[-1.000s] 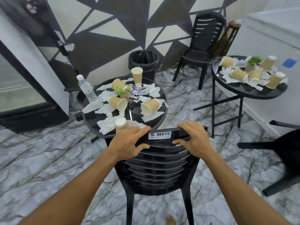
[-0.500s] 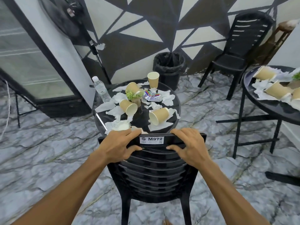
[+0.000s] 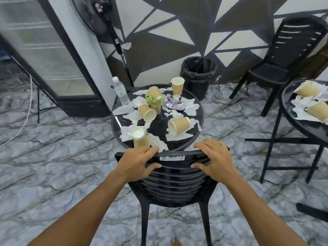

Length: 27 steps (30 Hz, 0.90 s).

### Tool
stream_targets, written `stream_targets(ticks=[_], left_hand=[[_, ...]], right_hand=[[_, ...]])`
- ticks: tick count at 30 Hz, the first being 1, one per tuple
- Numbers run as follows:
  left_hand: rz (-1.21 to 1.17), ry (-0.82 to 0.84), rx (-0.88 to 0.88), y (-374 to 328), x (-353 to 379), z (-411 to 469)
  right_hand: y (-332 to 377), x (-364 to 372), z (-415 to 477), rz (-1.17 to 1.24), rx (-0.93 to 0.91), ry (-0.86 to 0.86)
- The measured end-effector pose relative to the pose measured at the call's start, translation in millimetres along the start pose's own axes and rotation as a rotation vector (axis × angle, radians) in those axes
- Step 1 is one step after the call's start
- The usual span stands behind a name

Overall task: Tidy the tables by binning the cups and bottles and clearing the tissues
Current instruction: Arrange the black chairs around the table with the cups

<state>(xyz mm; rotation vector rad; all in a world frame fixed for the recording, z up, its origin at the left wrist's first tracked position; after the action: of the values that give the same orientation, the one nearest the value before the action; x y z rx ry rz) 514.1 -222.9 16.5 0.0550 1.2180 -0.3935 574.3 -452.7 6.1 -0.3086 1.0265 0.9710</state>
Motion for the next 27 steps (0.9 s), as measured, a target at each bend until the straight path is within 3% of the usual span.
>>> stream_targets(ticks=[6, 18, 23, 27], left_hand=[[-0.017, 0.046, 0.007, 2.0, -5.8, -16.4], [-0.015, -0.104, -0.025, 19.7, -52.5, -2.8], [0.049, -0.162, 0.026, 4.0, -52.1, -32.3], [0.061, -0.109, -0.011, -4.0, -15.0, -85.9]], right_hand=[[15.4, -2.4, -4.3, 0.080, -0.067, -0.055], [18.0, -14.0, 37.1, 0.131, -0.022, -0.106], [38.9, -12.5, 12.7, 0.101, -0.080, -0.158], [61.7, 22.4, -38.3, 0.087, -0.065, -0.102]])
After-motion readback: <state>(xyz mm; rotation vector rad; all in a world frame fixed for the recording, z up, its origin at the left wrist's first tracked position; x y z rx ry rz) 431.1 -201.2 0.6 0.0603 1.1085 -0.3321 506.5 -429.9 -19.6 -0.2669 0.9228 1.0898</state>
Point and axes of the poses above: each hand's wrist, its own z-axis towards the middle knuckle, its own x-axis out of the palm, y = z × x, the point moved 9 cm from there along z, towards the middle knuckle, and after that the axes turned 9 degrees about -x, right-handed, at the moved point
